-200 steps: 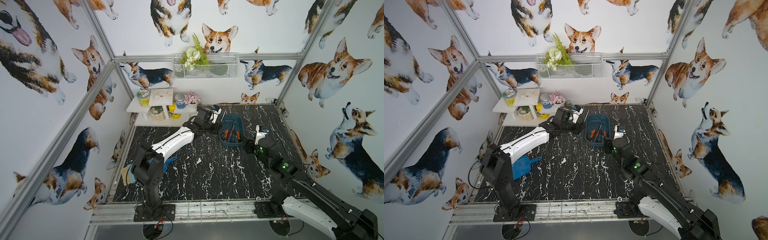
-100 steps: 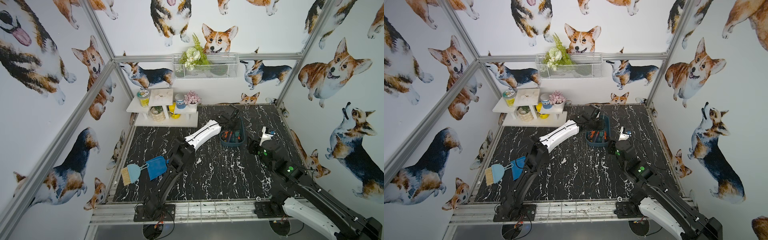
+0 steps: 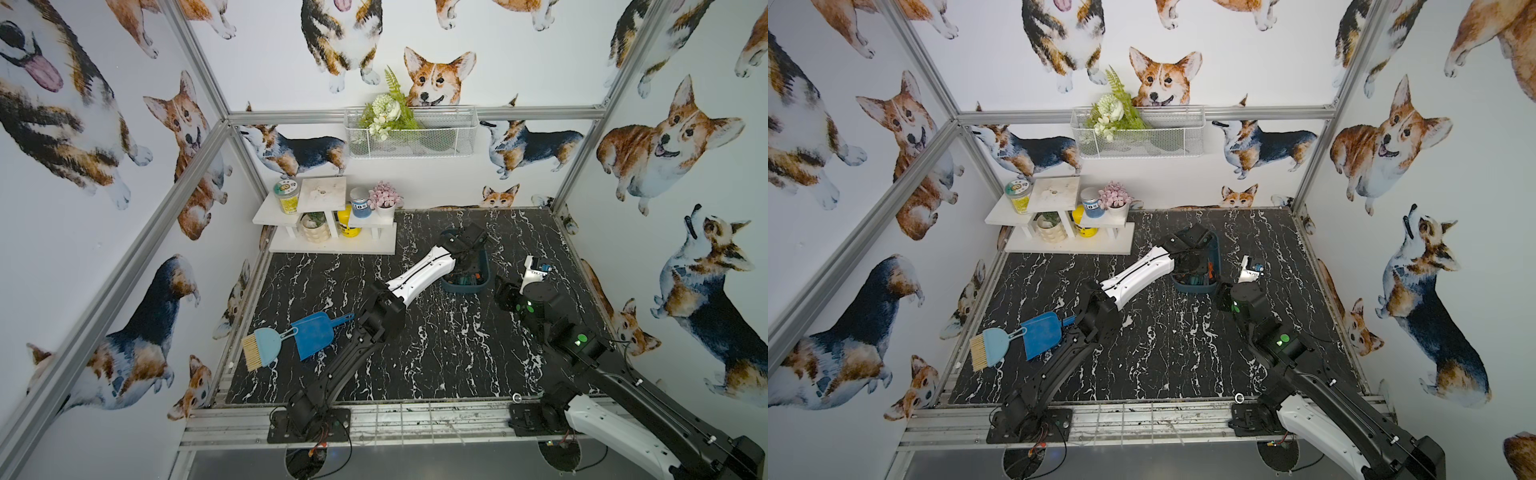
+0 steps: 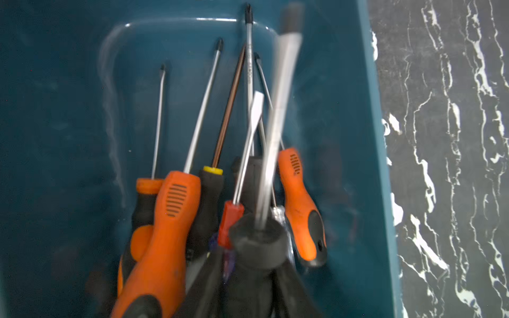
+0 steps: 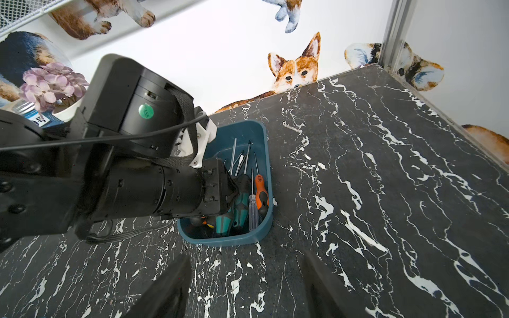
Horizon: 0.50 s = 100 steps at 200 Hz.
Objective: Put the screwdriver on the desktop into the storage box
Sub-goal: Place the screwdriver in the storage box, then reset both arms
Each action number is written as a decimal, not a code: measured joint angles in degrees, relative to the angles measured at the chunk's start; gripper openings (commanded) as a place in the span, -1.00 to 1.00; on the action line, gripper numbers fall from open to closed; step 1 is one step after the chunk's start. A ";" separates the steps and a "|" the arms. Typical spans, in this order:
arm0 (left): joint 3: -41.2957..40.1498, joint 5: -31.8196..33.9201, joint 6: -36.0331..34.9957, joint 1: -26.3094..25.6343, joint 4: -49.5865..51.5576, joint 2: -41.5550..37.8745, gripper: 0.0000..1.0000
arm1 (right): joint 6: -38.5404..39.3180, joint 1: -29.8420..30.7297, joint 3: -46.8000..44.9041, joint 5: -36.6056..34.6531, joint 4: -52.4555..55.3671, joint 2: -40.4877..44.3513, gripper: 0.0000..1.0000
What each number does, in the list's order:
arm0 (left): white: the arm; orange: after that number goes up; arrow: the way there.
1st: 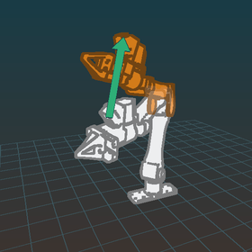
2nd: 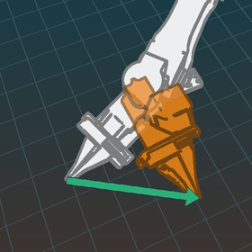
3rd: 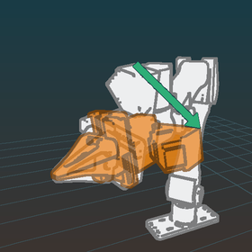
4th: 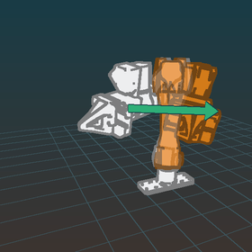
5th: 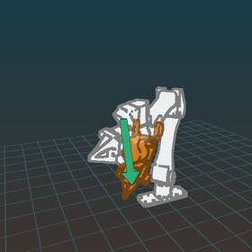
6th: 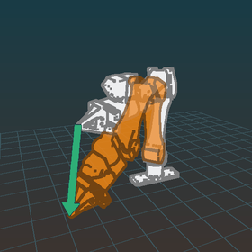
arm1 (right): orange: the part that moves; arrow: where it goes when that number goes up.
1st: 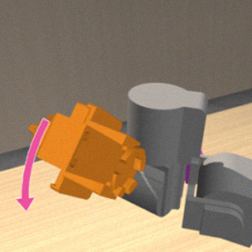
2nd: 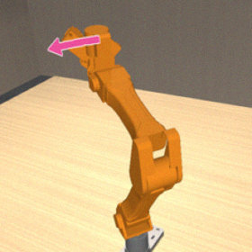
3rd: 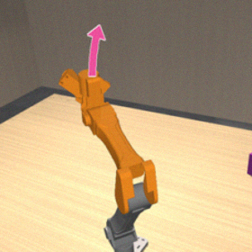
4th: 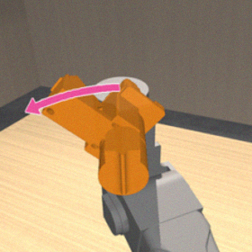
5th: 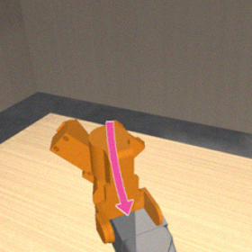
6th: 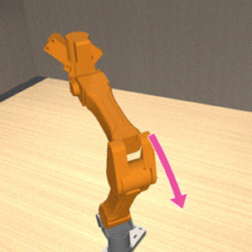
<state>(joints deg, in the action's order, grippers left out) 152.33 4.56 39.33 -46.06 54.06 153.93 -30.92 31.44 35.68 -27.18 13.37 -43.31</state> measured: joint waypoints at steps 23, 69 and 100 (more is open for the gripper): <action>0.42 0.81 -0.26 0.00 0.20 -0.85 0.93 | -0.44 0.00 0.02 0.00 0.13 -1.57 0.45; 0.42 4.57 -2.05 -0.57 0.15 -8.15 1.00 | -1.68 -0.55 2.49 -0.07 1.36 -4.52 0.53; -5.60 10.54 -4.70 -1.86 -2.12 -17.79 1.00 | -1.68 -4.42 3.34 0.13 1.84 -4.44 0.58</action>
<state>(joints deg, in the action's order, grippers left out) 146.74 15.09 34.63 -47.92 51.94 136.14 -32.60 27.03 39.03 -27.05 15.20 -47.75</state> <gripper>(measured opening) 0.998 0.785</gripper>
